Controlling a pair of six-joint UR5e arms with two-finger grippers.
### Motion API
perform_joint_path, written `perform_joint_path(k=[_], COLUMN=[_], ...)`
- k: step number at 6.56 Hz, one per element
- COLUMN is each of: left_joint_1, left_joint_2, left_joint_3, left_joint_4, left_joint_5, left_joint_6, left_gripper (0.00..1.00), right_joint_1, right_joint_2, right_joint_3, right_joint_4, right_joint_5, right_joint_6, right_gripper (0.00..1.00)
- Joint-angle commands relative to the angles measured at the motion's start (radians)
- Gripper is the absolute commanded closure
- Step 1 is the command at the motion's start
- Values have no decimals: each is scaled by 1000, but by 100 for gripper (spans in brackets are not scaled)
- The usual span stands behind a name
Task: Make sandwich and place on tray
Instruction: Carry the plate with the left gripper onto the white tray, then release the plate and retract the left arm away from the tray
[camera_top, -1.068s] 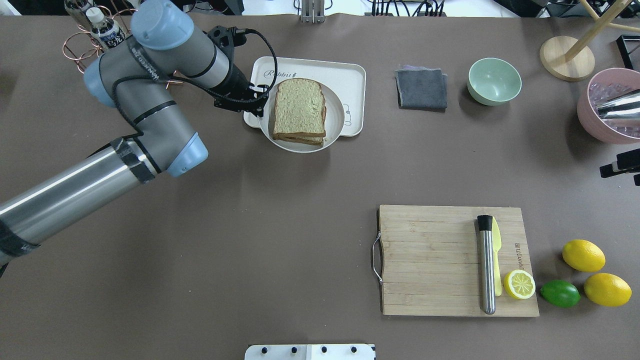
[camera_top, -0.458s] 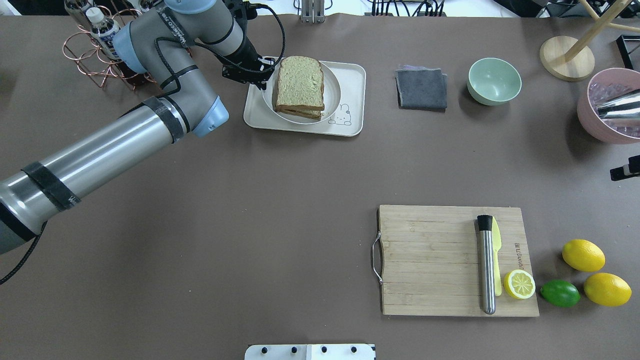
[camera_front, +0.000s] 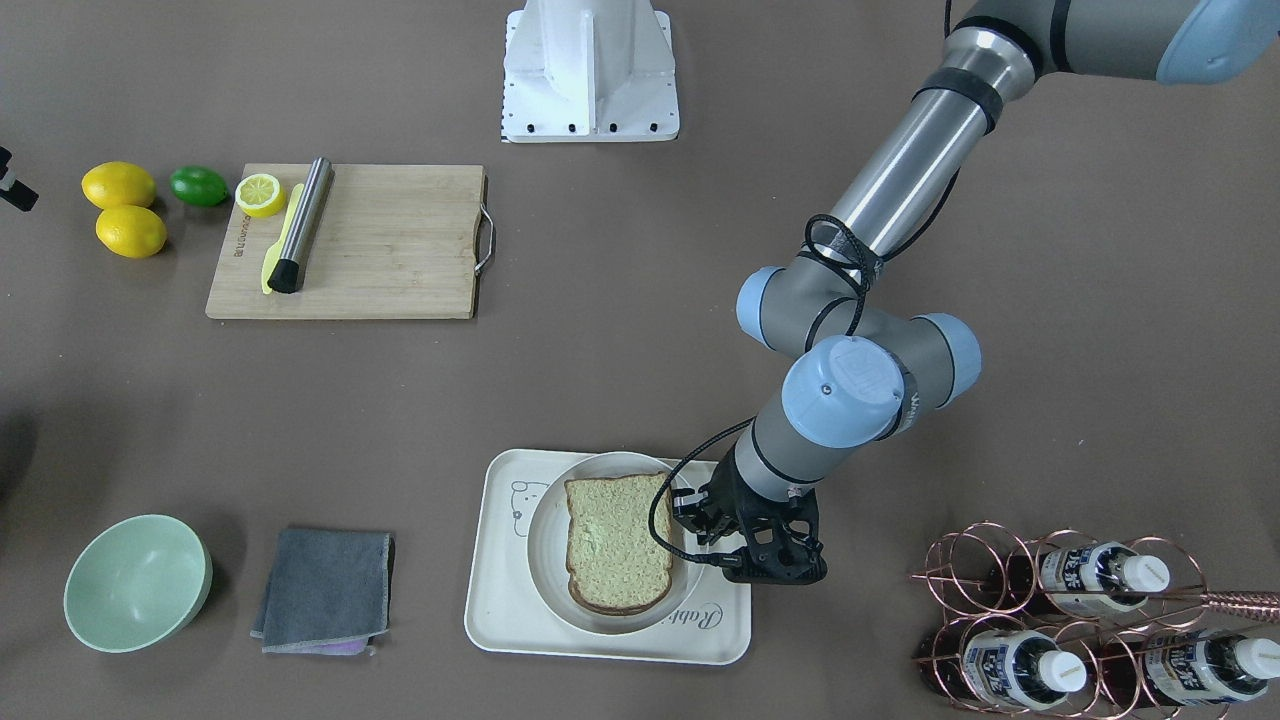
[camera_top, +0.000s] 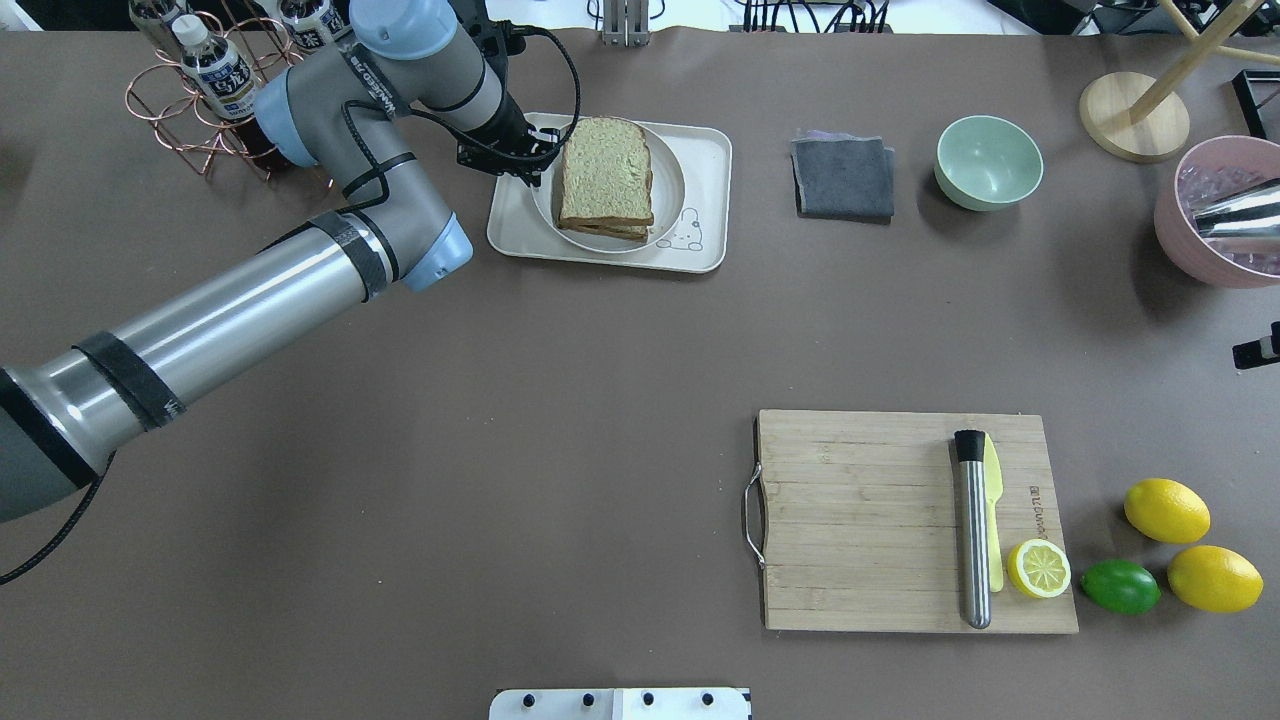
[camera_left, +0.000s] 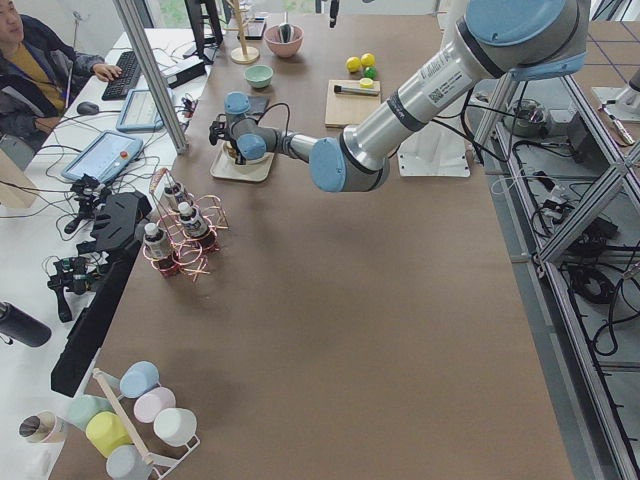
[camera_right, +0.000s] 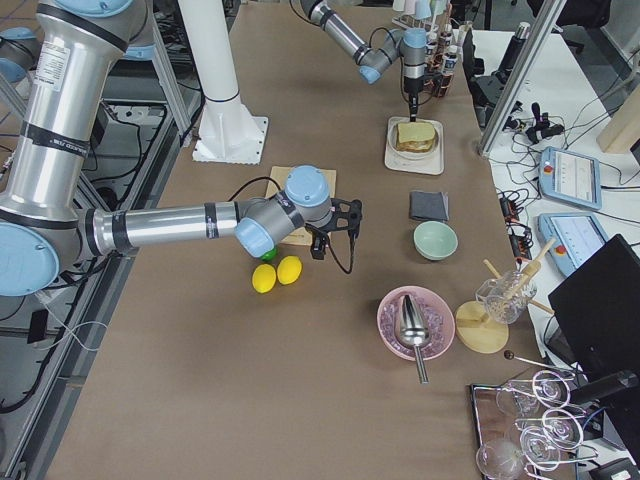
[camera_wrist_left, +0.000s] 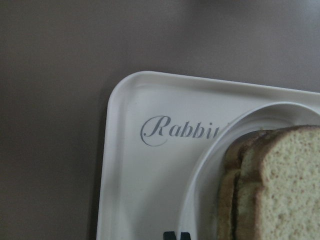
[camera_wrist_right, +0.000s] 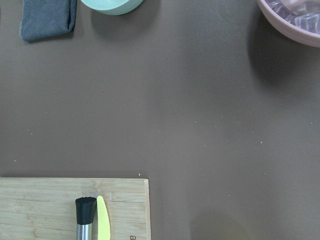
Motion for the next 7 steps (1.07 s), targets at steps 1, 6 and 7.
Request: perform_joint_path(k=[1, 6, 7], left_joint_1=[23, -75, -96], left_joint_2=[-5, 227, 306], left_joint_3=[12, -521, -663], left_joint_4=[-38, 364, 476], left_joint_5=[57, -87, -98], left_joint_6=[-42, 20, 107], left_gripper=[2, 2, 2], right_joint_1=[-6, -41, -46], right_joint_2=[-9, 6, 6], right_joint_3=[2, -8, -10], right_joint_4=[-1, -12, -13], right_joint_5=[-10, -19, -45], right_joint_6=[-9, -11, -15], right_gripper=[0, 0, 0])
